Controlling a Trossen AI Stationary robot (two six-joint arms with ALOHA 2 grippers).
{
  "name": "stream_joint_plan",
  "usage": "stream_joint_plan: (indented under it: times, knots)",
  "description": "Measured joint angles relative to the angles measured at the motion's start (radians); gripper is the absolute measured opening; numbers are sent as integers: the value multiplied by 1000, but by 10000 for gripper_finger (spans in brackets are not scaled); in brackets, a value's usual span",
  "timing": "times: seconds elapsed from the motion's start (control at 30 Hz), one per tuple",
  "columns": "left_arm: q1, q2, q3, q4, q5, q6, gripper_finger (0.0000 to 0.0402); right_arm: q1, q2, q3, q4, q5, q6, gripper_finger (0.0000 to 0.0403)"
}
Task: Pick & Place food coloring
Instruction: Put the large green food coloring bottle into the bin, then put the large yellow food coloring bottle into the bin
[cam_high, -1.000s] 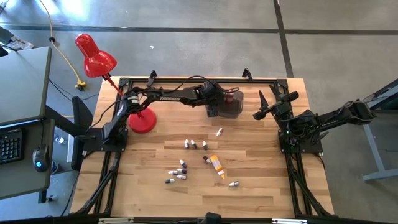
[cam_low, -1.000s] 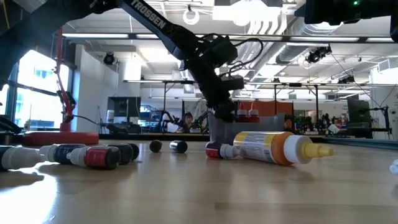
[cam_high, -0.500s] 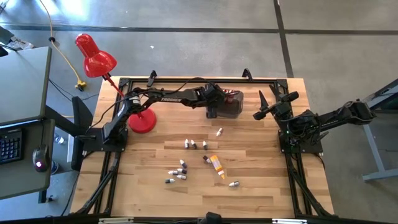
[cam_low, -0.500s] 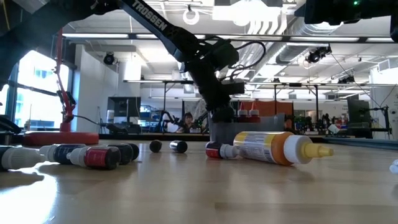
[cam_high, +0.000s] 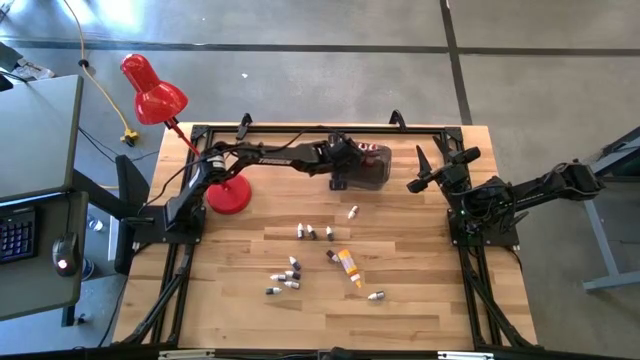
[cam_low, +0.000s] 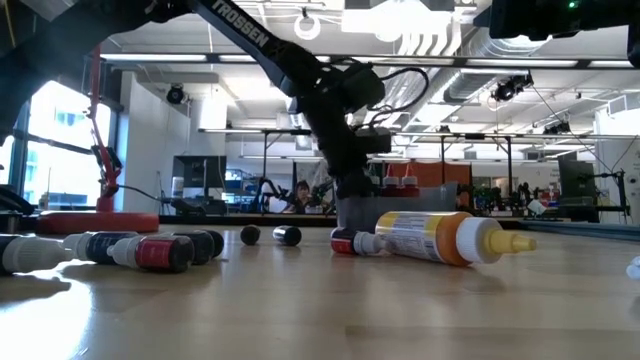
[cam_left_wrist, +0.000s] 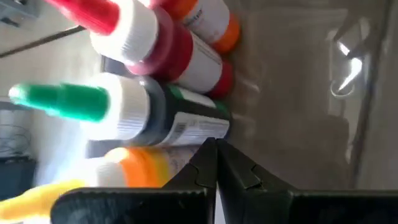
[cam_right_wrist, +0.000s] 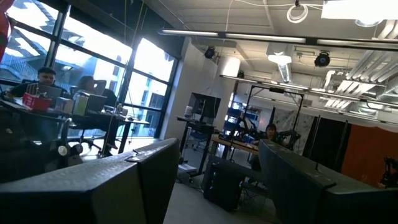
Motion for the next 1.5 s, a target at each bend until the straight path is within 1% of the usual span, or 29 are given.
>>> stream_joint_plan:
  times: [0.07, 0.13, 0.2, 0.27, 0.33, 0.47, 0.5, 0.53, 0.63, 0.7, 0.73, 0.8, 0.87, 0.93, 1.0, 1.13, 1.2, 1.3, 1.4, 1.5]
  knots:
    - [-18, -6, 44, -53, -27, 0, 0, 0, 0, 0, 0, 0, 0, 215]
    - [-36, -23, 103, -166, -42, -3, 0, 0, 0, 0, 0, 0, 0, 215]
    - [-53, -24, 189, -254, -68, -14, 0, 0, 0, 0, -2, -4, 0, 215]
    - [-63, -26, 293, -405, -93, -35, 0, 0, -1, 0, -12, -25, 7, 215]
    - [-63, -30, 403, -516, -101, -56, 0, 1, 0, 0, -30, -55, 27, 215]
    - [-46, -44, 621, -790, -102, -154, 0, 1, 0, 0, -110, -85, 127, 215]
    - [-42, -48, 658, -846, -100, -190, 0, 1, 0, 0, -134, -86, 144, 215]
    - [-34, -71, 655, -874, -95, -225, 0, 0, 0, 0, -157, -86, 156, 215]
    - [-12, -168, 557, -977, -6, -345, 0, 0, 0, 0, -236, -109, 166, 215]
    - [-4, -227, 475, -1015, 55, -399, 0, -2, 0, 0, -295, -169, 202, 215]
    - [-5, -257, 421, -1033, 67, -415, 0, -5, 1, 4, -324, -204, 239, 215]
    - [-15, -319, 299, -967, 70, -424, 0, -13, 0, 41, -408, -268, 326, 215]
    - [-30, -387, 153, -911, 74, -431, 0, -14, 6, 96, -564, -306, 418, 215]
    - [-44, -457, -10, -772, 86, -443, 0, -11, 30, 173, -767, -314, 508, 215]
    - [-61, -532, -181, -615, 120, -446, 0, -4, 87, 264, -948, -308, 609, 214]
    - [-101, -657, -475, -223, 193, -401, 0, 41, 244, 450, -1186, -280, 777, 199]
    - [-118, -689, -590, -46, 237, -367, 0, 75, 331, 535, -1347, -319, 847, 188]
    - [-133, -694, -691, 104, 312, -340, 0, 122, 441, 676, -1550, -439, 1030, 176]
    - [-132, -692, -731, 151, 331, -347, 0, 155, 551, 818, -1698, -560, 1293, 173]
    - [-131, -679, -738, 173, 331, -348, 0, 184, 668, 915, -1827, -701, 1475, 176]
